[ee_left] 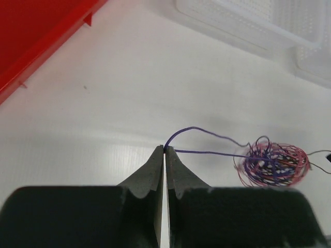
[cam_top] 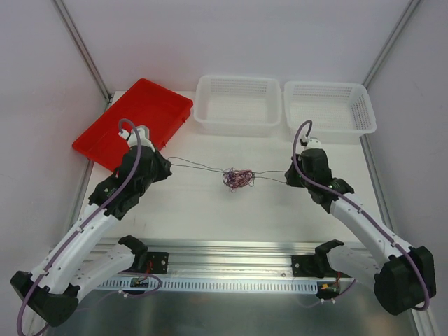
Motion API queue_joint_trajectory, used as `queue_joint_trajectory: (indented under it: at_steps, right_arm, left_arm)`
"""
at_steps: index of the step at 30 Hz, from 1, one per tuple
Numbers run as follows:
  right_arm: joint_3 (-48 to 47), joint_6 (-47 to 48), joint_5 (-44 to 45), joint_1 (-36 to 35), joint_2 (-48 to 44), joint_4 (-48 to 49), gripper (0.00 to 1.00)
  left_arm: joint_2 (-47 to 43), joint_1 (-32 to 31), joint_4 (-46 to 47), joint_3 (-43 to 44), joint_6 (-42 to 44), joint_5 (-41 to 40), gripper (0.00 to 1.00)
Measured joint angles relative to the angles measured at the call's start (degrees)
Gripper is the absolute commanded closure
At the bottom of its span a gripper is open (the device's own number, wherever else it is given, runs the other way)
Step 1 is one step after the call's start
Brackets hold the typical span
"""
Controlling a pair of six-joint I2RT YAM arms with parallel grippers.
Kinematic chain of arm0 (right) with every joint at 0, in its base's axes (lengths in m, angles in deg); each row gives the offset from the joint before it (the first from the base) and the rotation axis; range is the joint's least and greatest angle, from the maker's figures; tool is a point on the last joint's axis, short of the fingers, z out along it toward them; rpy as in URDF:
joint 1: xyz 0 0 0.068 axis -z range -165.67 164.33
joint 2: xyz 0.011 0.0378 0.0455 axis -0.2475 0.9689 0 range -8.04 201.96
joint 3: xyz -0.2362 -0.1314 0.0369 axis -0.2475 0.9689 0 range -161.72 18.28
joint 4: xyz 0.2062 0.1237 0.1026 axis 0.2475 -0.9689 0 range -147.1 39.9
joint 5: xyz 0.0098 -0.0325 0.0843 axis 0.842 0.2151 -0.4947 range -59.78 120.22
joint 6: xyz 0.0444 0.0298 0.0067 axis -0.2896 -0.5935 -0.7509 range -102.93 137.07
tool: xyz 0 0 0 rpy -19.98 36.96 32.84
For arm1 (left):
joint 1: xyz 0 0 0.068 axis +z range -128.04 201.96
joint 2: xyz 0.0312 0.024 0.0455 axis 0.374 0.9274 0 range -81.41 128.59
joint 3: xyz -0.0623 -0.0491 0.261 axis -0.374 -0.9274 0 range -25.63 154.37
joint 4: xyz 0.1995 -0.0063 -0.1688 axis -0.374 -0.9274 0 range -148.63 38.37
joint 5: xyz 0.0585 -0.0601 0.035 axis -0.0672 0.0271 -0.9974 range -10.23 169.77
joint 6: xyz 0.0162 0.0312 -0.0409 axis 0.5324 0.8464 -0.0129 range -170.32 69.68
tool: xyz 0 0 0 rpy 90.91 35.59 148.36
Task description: Untangle the cables
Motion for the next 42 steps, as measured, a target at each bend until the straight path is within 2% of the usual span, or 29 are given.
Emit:
queue_joint_trajectory:
  at_steps: [9,17,29,33,39,42]
  right_arm:
    - [-0.3,2.0,0.2,7.5,-8.6,-8.8,0.99]
    - [-2.5,3.1,-0.9,15.3,-13.2,-15.8,0.99]
    - [-15.5,4.0,-2.4,17.7,-18.1,-24.3,0.99]
    - [-20.9,4.5,-2.3,18.6,-18.2,-26.2,0.99]
    - [-30.7,4.7,-4.8,19.1,-16.0,-28.6,0.99]
    - [-33.7,4.7,-7.8,19.1,-14.8,-28.6,0.99]
  left_arm:
    - [-2.5,5.8,-7.6,-5.5,-2.3,-3.8,1.0]
    - [-4.1,10.8,-12.1,-5.9,-2.0,-7.0,1.0]
    - [-3.9,14.7,-16.2,-5.8,-0.3,-12.5,1.0]
    - [-2.2,17.4,-17.9,-2.1,1.7,-13.3,1.0]
    - [1.1,17.7,-17.3,7.7,4.8,-12.5,1.0]
    - [2.1,17.7,-16.8,8.4,5.8,-10.9,1.0]
